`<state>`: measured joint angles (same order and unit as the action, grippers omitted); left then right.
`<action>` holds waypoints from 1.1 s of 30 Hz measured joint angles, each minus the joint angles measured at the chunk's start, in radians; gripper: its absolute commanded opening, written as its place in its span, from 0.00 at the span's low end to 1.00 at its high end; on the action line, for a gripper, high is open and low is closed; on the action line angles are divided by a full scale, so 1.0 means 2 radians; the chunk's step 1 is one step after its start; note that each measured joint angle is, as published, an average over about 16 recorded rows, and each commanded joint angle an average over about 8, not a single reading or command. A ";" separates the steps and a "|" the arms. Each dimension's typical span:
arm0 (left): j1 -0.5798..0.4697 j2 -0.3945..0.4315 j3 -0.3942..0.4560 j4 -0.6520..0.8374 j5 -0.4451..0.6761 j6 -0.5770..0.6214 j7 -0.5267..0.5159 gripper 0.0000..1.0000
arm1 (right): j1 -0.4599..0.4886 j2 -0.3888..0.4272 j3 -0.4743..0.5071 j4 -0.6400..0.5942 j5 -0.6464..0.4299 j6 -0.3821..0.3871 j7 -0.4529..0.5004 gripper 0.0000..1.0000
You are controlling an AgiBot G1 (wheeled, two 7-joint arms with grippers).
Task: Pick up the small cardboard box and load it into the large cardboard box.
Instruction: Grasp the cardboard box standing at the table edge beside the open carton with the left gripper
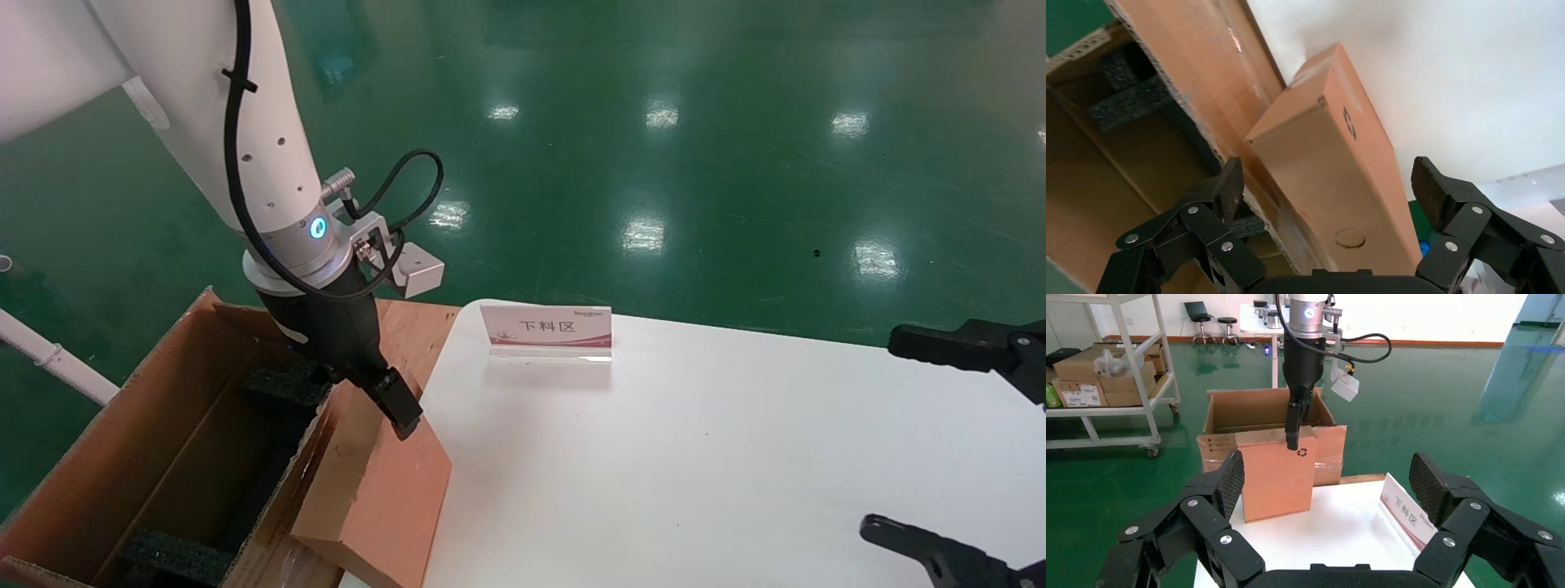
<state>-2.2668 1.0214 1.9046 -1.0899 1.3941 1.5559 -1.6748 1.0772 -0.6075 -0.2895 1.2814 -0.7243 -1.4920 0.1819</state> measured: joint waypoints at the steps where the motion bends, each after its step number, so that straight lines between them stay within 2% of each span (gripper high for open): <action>1: 0.000 0.001 0.001 0.001 -0.001 0.000 0.000 1.00 | 0.000 0.000 0.000 0.000 0.000 0.000 0.000 1.00; 21: -0.008 0.010 0.032 0.032 -0.040 0.008 0.018 1.00 | 0.000 0.000 -0.001 0.000 0.000 0.000 0.000 1.00; 26: -0.041 -0.059 0.061 -0.013 -0.041 0.011 0.046 1.00 | 0.000 0.000 -0.001 0.000 0.000 0.000 0.000 1.00; 33: -0.105 -0.160 0.125 -0.086 -0.046 0.012 0.087 1.00 | 0.000 0.000 -0.001 0.000 0.001 0.000 -0.001 1.00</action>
<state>-2.4777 0.7023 2.1550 -1.2628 1.3018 1.5809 -1.4999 1.0775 -0.6069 -0.2914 1.2805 -0.7231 -1.4914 0.1809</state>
